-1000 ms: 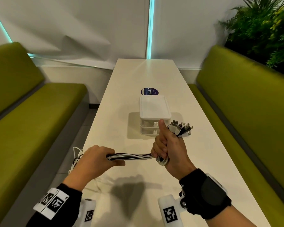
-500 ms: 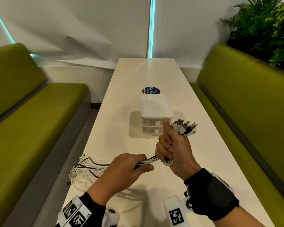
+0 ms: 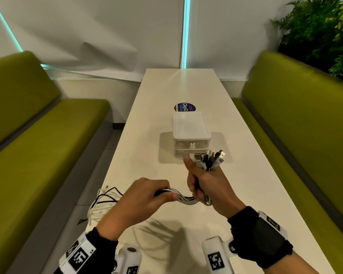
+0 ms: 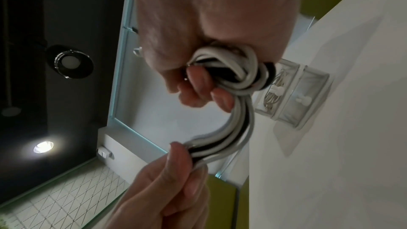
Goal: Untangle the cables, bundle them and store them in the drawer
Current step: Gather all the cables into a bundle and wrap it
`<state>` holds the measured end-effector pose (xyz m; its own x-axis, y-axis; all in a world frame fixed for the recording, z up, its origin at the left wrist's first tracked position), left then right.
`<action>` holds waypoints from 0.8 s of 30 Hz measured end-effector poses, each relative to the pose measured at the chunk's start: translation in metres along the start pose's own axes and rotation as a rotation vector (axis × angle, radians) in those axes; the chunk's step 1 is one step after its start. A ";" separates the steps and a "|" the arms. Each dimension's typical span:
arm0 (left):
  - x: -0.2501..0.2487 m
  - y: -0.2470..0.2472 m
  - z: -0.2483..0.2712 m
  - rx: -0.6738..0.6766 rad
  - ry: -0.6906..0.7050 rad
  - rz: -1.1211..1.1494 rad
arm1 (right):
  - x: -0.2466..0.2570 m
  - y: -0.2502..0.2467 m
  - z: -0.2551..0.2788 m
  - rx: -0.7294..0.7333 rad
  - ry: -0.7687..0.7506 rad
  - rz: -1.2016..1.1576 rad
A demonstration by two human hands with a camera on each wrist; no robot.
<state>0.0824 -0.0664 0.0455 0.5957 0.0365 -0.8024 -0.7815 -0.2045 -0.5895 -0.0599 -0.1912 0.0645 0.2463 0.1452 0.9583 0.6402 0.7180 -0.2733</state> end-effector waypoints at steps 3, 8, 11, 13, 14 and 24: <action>-0.001 0.003 0.001 -0.006 -0.022 -0.022 | 0.004 0.008 0.001 0.048 -0.066 0.066; -0.003 0.009 0.003 -0.020 0.004 -0.070 | 0.008 0.017 0.005 0.108 -0.068 0.095; -0.007 0.011 0.002 -0.064 0.015 -0.059 | 0.008 0.020 0.005 0.100 -0.020 0.090; -0.008 0.012 0.001 -0.049 0.005 -0.058 | 0.007 0.021 0.005 0.081 -0.030 0.106; -0.008 0.012 0.001 -0.046 0.004 -0.076 | 0.007 0.022 0.005 0.073 -0.051 0.115; -0.019 -0.001 -0.009 -0.074 -0.020 -0.224 | 0.001 0.033 0.005 0.146 -0.072 0.166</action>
<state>0.0734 -0.0761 0.0620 0.7481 0.1081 -0.6548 -0.6144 -0.2602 -0.7449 -0.0425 -0.1639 0.0571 0.2839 0.3142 0.9059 0.4814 0.7704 -0.4180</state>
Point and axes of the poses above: each hand's wrist, its own z-axis away from the middle knuckle, its own y-axis out of the palm, x = y × z, the point moved 1 cm from there along -z, towards the middle knuckle, and after that the axes turned 14 degrees about z, right-handed, at the moved point
